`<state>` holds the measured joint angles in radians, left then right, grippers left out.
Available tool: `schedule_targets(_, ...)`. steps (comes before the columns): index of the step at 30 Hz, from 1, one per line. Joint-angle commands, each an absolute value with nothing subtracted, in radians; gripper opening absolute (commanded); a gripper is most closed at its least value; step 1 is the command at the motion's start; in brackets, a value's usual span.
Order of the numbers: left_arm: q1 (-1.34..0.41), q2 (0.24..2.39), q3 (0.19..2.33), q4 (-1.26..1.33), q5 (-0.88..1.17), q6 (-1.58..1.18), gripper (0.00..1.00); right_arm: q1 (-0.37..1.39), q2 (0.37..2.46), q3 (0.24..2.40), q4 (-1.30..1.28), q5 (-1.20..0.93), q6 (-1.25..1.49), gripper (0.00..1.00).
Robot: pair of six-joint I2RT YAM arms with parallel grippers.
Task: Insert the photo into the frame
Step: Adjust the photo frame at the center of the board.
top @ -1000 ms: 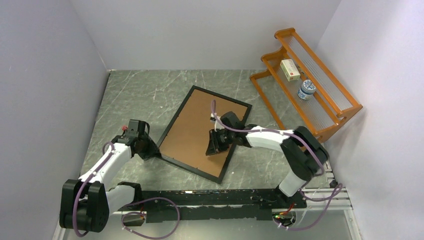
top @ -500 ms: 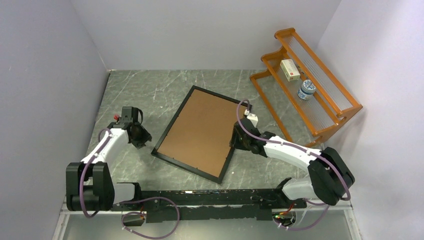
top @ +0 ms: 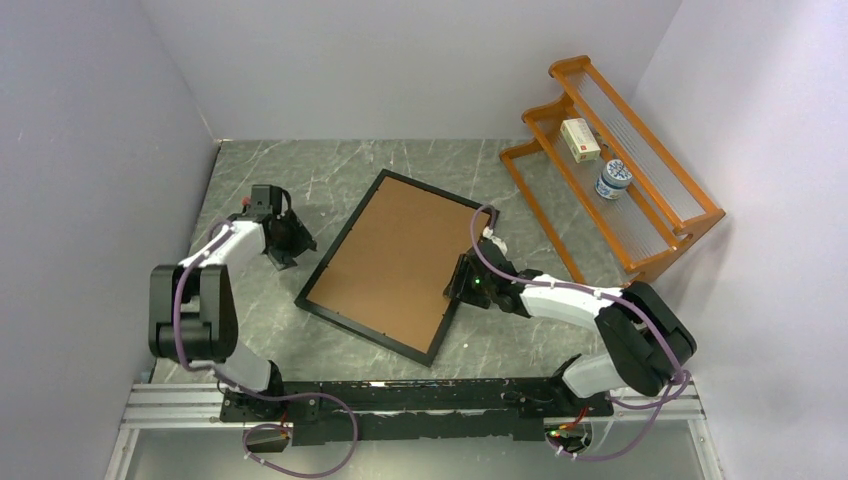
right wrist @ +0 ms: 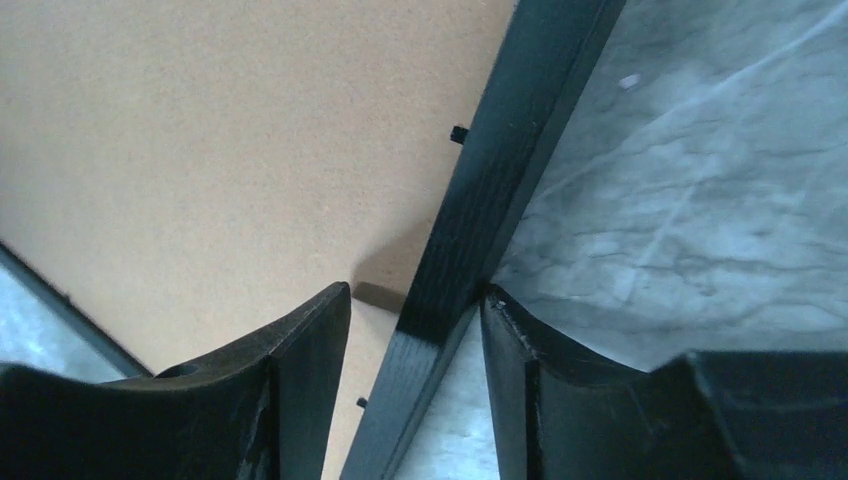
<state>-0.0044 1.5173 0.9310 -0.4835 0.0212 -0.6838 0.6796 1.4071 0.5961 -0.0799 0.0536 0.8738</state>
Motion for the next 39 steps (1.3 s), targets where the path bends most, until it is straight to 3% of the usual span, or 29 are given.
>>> schedule_targets(1, 0.025, 1.629, 1.021, -0.447, 0.097, -0.642, 0.63, 0.693, 1.415, 0.534, 0.092, -0.081, 0.953, 0.51)
schedule_targets(8, 0.028, 1.844, 1.157, -0.511, 0.082, -0.637, 0.57, 0.817, 1.362, 0.465, 0.156, 0.018, 1.08, 0.36)
schedule_targets(21, 0.028, 1.849, 1.135, -0.484, 0.174, -0.657, 0.51, 0.9, 1.385, 0.495, 0.13, 0.082, 1.061, 0.32)
schedule_targets(27, 0.028, 1.783, 1.056, -0.483, 0.2, -0.685, 0.44, 0.841, 1.323, 0.51, 0.005, 0.147, 1.023, 0.46)
schedule_targets(32, 0.027, 1.708, 0.951, -0.47, 0.241, -0.697, 0.31, 0.732, 1.307, 0.514, -0.025, 0.103, 0.929, 0.45)
schedule_targets(39, 0.026, 1.557, 0.807, -0.441, 0.336, -0.715, 0.27, 0.616, 1.435, 0.619, -0.042, -0.027, 0.769, 0.36)
